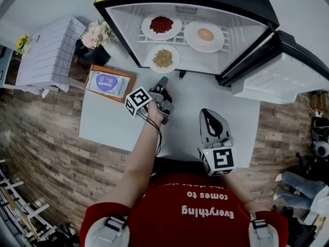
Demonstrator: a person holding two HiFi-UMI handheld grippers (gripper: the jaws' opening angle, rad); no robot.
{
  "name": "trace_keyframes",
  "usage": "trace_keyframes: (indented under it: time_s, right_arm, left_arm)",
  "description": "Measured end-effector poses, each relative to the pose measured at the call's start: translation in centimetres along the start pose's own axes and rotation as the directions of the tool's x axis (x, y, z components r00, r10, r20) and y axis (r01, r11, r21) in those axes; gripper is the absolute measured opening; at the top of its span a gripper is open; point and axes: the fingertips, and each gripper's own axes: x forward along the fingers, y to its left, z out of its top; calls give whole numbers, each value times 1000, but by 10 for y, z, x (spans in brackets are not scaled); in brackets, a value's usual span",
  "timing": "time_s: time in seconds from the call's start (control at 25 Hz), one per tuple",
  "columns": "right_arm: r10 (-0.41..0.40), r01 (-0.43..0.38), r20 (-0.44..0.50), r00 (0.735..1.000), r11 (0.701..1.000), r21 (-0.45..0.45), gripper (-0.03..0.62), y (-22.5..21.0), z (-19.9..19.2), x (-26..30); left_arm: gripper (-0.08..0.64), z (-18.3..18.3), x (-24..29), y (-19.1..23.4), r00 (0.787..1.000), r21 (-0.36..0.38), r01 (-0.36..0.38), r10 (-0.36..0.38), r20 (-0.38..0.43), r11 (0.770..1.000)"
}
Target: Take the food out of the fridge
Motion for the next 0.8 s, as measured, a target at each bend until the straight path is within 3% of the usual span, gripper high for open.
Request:
trace_keyframes:
  time_s: [0.24, 0.4, 0.64, 0.8]
  right_arm:
    - [26, -27, -53, 998, 1000, -11, 14, -5, -22, 29]
    - [44, -45, -69, 997, 999, -15, 14, -5, -26, 43]
    - [43, -44, -78, 996, 999, -10, 14, -10, -29, 52]
    - [28, -29, -96, 995, 1000, -7, 14, -15, -35, 52]
  left_arm:
    - [64, 22, 36, 21, 998, 77, -62, 62, 1, 995]
    - [65, 27, 48, 23, 999, 72, -47, 48, -14, 996]
    - [72, 29, 49, 34, 998, -28, -59, 59, 4, 998]
    - [78, 38, 57, 44, 997, -54, -78, 79, 19, 995]
